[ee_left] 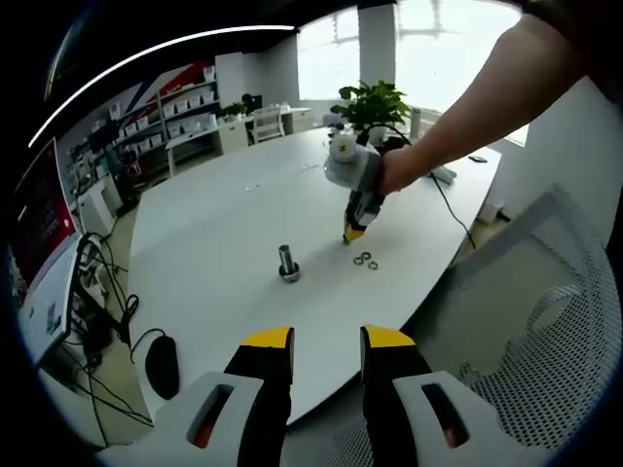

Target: Place the washer onto the threaded stud by aligning its center hole with the stud, sliding it down to the base, and recovering from edge contact or off-axis alignment until the washer reaches the visible bottom stop.

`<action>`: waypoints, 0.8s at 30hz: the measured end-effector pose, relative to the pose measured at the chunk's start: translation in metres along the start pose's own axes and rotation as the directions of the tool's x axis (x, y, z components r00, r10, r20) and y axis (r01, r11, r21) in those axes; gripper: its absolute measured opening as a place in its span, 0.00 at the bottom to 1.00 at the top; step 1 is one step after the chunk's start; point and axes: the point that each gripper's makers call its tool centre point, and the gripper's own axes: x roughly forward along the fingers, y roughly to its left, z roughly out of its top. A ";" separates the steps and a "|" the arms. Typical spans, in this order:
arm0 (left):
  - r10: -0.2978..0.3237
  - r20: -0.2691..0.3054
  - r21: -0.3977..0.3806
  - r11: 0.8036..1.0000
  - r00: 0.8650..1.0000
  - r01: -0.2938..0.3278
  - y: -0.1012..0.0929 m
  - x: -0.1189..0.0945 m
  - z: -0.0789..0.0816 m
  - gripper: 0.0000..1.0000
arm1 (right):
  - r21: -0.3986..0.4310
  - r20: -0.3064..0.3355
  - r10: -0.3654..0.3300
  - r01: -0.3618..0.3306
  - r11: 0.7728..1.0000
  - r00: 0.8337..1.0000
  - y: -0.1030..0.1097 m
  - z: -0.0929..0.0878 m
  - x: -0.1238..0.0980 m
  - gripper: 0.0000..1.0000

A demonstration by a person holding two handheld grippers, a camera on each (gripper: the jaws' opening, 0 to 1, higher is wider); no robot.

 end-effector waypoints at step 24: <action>0.004 -0.011 0.011 1.000 1.000 -0.004 -0.001 0.000 0.000 0.25 | 0.079 0.029 0.025 -0.027 0.997 0.999 0.021 -0.043 -0.010 0.21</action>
